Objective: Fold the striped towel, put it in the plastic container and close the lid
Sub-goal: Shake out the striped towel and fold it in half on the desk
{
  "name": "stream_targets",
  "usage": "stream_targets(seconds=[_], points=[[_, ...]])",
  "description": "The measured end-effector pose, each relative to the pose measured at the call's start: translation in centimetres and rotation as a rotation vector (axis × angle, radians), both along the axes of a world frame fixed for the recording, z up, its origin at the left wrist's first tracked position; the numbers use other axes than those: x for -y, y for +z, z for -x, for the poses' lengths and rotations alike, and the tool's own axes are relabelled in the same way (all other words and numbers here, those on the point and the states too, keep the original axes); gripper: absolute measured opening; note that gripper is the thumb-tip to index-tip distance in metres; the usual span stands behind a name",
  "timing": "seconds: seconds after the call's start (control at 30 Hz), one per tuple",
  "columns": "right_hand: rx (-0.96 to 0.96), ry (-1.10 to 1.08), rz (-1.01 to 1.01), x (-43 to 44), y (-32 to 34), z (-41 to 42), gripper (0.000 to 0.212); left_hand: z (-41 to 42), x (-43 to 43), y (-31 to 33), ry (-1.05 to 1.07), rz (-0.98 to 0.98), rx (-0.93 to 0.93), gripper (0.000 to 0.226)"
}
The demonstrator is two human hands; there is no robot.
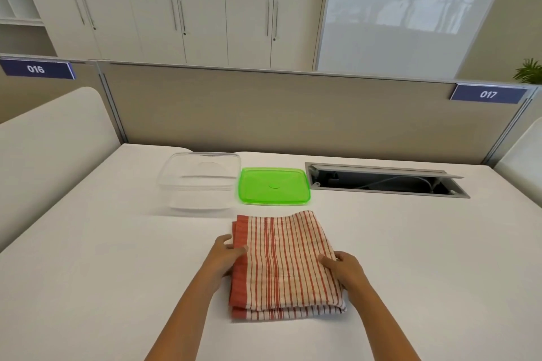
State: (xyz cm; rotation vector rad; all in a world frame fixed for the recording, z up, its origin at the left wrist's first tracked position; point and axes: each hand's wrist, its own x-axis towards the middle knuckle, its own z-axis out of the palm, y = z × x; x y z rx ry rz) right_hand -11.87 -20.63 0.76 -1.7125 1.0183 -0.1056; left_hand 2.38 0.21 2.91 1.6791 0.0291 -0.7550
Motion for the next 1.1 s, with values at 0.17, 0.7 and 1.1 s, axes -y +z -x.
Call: stream_targets(seconds=[0.17,0.7,1.1], points=[[-0.050,0.024,0.252,-1.6,-0.5,0.6,0.039,1.1,0.3,-0.3,-0.101,-0.261,0.062,0.064],[-0.007,0.030,0.755,-1.8,-1.6,-0.1,0.052,6.7,2.6,-3.3,-0.257,-0.638,1.104,0.048],[-0.184,0.550,0.838,0.1,-3.0,-2.5,0.061,7.9,1.9,-5.0,-0.356,-0.865,1.149,0.054]])
